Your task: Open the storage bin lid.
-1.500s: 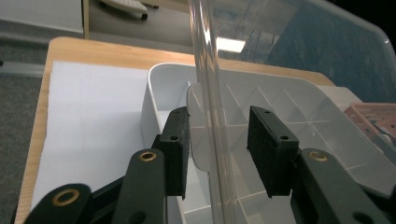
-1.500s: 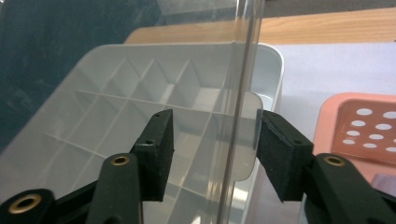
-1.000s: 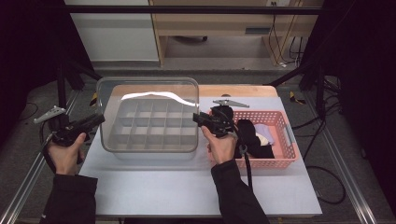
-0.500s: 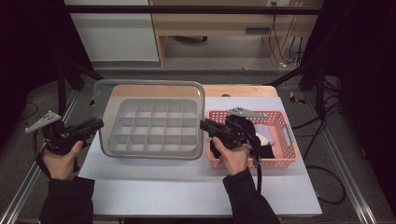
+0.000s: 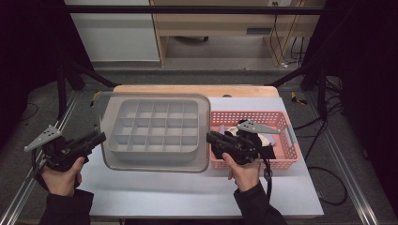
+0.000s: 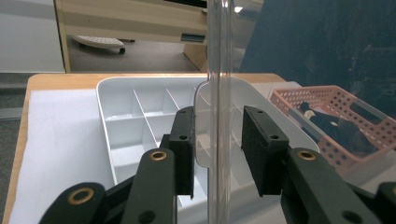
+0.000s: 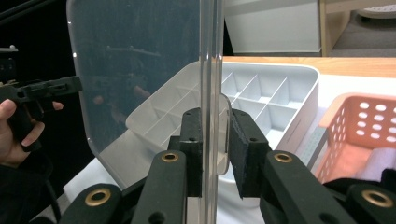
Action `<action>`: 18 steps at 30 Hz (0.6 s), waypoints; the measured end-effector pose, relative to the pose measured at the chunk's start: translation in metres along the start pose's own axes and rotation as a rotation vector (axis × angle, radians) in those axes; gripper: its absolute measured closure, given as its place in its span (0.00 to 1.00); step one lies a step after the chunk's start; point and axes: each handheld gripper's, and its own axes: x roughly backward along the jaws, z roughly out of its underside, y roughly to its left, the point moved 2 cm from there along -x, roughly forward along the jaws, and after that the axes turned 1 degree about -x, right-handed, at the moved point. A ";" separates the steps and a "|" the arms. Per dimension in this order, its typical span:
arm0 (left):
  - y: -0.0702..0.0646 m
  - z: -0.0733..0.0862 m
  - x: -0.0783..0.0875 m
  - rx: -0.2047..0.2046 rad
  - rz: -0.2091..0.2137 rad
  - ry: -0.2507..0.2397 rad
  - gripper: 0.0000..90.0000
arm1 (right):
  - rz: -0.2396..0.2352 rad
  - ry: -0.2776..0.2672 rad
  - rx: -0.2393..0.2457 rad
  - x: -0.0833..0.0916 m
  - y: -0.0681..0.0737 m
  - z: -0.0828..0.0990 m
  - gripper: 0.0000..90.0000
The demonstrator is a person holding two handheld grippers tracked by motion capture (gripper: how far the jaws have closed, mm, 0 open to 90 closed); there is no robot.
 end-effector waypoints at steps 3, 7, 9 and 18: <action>-0.004 0.008 0.007 0.005 0.005 0.001 0.72 | -0.012 0.005 0.009 0.006 0.004 0.007 0.85; -0.011 0.017 0.015 0.002 0.002 0.014 0.72 | -0.015 0.021 0.018 0.012 0.008 0.017 0.85; -0.013 0.023 0.020 0.005 0.008 0.025 0.73 | -0.021 0.025 0.013 0.016 0.009 0.022 0.85; -0.015 0.056 0.037 0.036 0.023 0.056 0.74 | -0.043 0.074 0.017 0.024 0.019 0.045 0.85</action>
